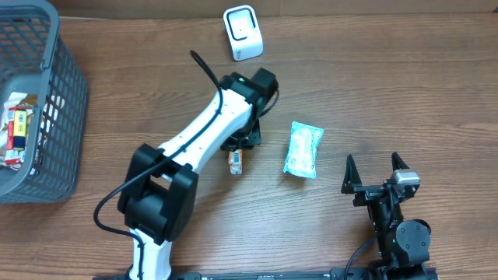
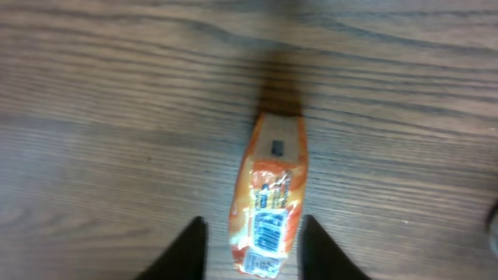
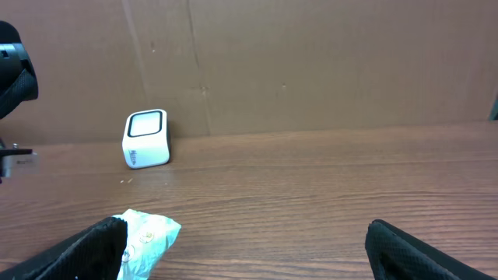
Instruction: Scan the item barcode
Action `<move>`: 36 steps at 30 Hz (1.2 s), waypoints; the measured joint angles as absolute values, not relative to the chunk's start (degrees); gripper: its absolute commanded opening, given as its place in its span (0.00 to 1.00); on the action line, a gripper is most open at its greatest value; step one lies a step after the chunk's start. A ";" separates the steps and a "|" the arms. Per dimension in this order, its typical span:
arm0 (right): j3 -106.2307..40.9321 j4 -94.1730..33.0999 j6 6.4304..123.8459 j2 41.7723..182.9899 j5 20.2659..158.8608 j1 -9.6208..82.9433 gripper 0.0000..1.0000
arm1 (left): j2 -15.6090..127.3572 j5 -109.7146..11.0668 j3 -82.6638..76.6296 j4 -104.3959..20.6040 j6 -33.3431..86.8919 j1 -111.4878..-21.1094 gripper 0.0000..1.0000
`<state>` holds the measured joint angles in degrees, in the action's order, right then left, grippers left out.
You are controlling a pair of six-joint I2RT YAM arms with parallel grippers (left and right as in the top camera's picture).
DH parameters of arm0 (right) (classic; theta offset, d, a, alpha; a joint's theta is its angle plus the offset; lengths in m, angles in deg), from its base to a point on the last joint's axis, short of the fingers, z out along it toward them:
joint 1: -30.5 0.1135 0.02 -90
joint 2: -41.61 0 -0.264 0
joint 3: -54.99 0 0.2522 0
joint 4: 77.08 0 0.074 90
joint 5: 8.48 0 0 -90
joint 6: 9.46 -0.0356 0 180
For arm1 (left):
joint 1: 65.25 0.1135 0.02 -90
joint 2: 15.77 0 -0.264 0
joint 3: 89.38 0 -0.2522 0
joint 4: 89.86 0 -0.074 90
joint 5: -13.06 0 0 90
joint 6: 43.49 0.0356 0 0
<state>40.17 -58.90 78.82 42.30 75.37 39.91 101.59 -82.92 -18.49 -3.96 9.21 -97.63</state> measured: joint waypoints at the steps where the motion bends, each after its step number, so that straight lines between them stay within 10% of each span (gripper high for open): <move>1: 40.17 -58.92 78.82 42.30 75.37 39.91 1.00 | 101.59 -81.76 -18.45 -4.12 10.59 -97.13 0.18; 24: 40.17 -58.94 78.82 42.30 75.37 39.91 1.00 | 101.59 -78.20 -11.10 -10.91 17.15 -96.76 0.37; 36: 40.17 -58.94 78.80 42.30 75.37 39.91 1.00 | 101.59 -76.03 -6.19 -16.99 17.17 -96.76 0.26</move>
